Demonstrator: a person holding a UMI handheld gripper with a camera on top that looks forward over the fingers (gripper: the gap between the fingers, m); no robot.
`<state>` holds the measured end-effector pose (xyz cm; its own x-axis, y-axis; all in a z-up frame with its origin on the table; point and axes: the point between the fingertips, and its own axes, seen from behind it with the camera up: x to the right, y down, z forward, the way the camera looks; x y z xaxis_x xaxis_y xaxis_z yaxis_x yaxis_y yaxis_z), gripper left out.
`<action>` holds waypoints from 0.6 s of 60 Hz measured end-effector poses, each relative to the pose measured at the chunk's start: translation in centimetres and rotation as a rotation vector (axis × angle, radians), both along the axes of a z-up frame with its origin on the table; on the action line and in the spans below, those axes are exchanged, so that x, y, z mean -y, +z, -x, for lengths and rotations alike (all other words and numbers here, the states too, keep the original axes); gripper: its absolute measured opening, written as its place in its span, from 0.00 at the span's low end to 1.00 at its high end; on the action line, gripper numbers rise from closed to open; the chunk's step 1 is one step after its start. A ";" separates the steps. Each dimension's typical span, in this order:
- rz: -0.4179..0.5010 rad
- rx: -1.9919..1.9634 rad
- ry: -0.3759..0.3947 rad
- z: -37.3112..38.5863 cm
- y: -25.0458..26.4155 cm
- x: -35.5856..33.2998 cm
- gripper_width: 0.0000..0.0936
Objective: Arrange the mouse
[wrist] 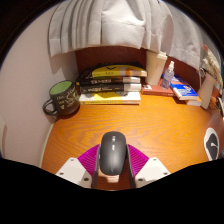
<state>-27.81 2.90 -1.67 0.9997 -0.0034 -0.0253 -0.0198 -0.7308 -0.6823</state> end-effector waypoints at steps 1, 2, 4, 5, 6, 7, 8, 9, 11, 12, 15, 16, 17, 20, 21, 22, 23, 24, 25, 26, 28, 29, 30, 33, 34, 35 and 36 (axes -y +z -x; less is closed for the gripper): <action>0.004 0.000 0.002 0.0 0.0 0.0 0.45; 0.006 0.000 0.004 0.0 0.0 0.0 0.45; 0.016 -0.004 0.007 0.0 -0.1 0.0 0.42; 0.020 -0.006 0.010 0.1 -0.1 0.0 0.42; 0.027 -0.008 0.014 0.1 -0.1 0.0 0.42; 0.030 -0.011 0.017 0.1 -0.1 0.0 0.42; 0.033 -0.013 0.018 0.1 0.0 0.0 0.39; 0.035 -0.016 0.024 0.1 0.0 -0.1 0.39; 0.044 -0.027 0.033 0.1 0.0 -0.1 0.39; 0.050 -0.040 0.034 0.1 0.1 -0.1 0.39; 0.069 -0.081 0.049 0.4 0.3 -0.2 0.39; 0.071 -0.088 0.061 0.4 0.6 -0.3 0.39; 0.068 -0.092 0.072 0.2 1.1 -0.4 0.39; 0.037 -0.082 0.091 -1.0 3.5 -1.0 0.39; 0.012 -0.074 0.101 -1.5 4.6 -1.2 0.39; -0.007 -0.065 0.110 -2.2 5.8 -1.4 0.39; -0.024 -0.056 0.117 -2.9 7.2 -1.5 0.39; -0.045 -0.046 0.121 -3.7 8.7 -1.7 0.39; -0.068 -0.037 0.123 -4.7 10.2 -1.9 0.40; -0.090 -0.028 0.123 -5.7 11.7 -2.1 0.40; -0.138 -0.009 0.122 -7.9 14.9 -2.4 0.40; -0.164 0.000 0.121 -9.1 16.5 -2.5 0.40; -0.188 0.008 0.118 -10.3 18.0 -2.6 0.40; -0.269 0.027 0.105 -14.3 22.3 -2.8 0.40; -0.287 0.032 0.102 -15.6 23.7 -2.7 0.40; -0.306 0.039 0.098 -17.0 24.9 -2.6 0.40; -0.323 0.046 0.093 -18.5 26.0 -2.4 0.40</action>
<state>-9.35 5.31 24.37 0.9954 0.0890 0.0347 0.0730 -0.4741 -0.8774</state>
